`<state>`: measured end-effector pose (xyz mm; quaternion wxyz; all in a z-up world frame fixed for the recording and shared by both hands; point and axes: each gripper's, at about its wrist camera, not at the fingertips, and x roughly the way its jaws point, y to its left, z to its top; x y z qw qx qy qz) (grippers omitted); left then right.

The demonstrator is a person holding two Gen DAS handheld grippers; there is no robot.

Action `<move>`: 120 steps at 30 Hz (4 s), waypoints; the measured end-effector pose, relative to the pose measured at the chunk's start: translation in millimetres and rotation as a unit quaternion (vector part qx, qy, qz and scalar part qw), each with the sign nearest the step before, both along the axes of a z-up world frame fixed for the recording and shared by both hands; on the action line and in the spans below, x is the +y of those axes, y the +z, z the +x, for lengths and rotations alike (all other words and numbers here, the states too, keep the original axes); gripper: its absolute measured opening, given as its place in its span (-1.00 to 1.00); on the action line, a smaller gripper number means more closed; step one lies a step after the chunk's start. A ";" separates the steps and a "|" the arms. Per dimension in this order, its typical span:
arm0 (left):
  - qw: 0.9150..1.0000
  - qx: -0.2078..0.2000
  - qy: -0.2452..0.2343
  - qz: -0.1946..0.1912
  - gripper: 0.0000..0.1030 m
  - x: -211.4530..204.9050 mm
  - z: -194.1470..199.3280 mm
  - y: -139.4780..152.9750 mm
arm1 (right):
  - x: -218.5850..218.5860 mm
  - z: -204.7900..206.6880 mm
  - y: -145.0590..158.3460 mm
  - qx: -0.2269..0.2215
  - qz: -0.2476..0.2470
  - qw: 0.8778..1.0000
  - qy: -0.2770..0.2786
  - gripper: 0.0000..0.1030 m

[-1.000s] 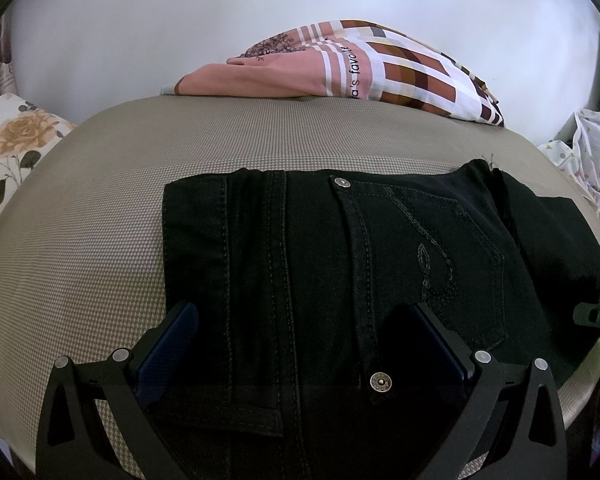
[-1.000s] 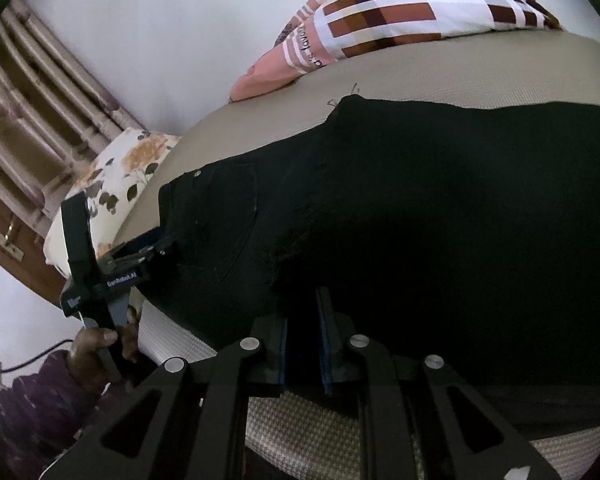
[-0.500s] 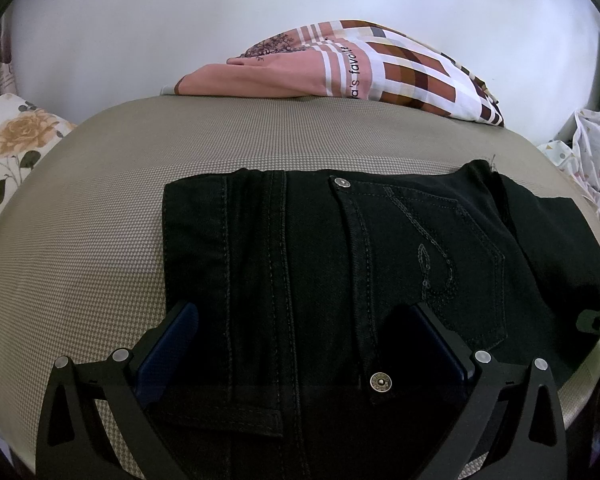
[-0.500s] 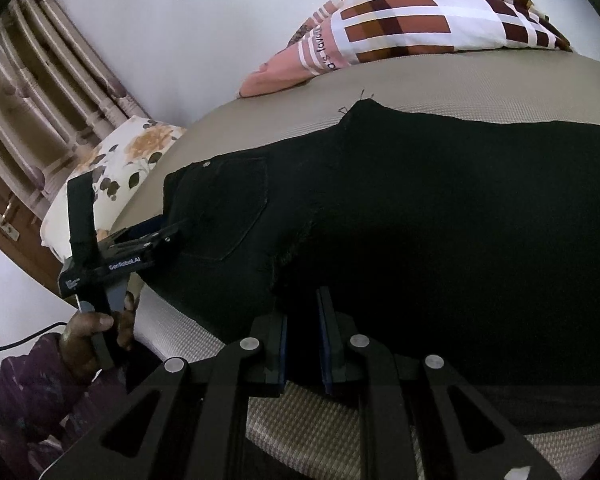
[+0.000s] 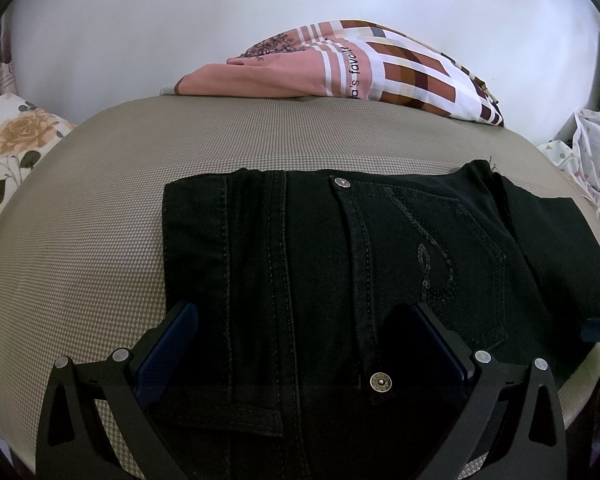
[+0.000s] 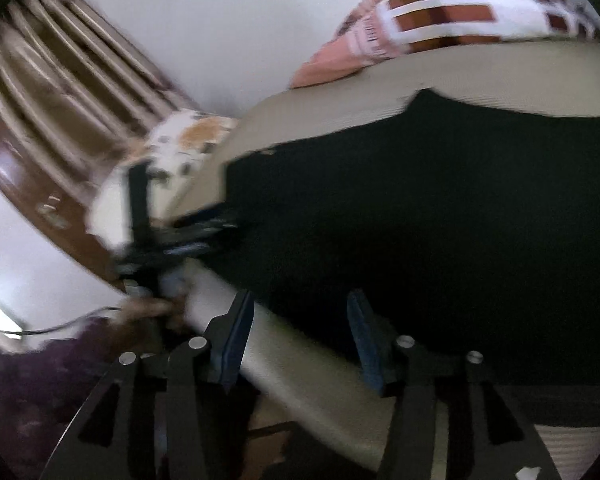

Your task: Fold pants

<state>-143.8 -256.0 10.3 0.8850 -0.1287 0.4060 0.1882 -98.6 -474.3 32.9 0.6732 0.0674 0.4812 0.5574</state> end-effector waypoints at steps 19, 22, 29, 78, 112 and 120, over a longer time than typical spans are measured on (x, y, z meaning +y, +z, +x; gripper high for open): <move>1.000 0.000 0.000 0.000 0.99 1.6 0.3 0.1 | -29.8 40.9 -8.0 0.034 -0.002 0.996 -0.081 -0.36; 1.000 0.000 0.000 0.001 0.99 0.0 0.0 0.0 | -3.8 19.5 -17.6 -0.024 -0.050 0.997 -0.047 -0.35; 1.000 0.000 0.001 0.001 1.00 0.8 0.1 -0.1 | -9.0 22.3 -23.8 -0.024 -0.038 0.997 -0.067 -0.45; 0.989 -0.044 0.093 -0.102 0.99 70.4 -52.7 54.9 | 6.6 6.4 -5.5 -0.107 -0.105 0.976 -0.159 1.00; 0.829 0.050 -0.072 -0.553 0.99 160.9 -61.4 -28.8 | 10.1 5.1 -7.1 -0.119 -0.117 0.973 -0.160 1.00; 0.810 0.031 0.017 -0.585 0.99 146.6 -65.1 -32.1 | 17.9 2.1 -7.4 -0.134 -0.139 0.967 -0.167 1.00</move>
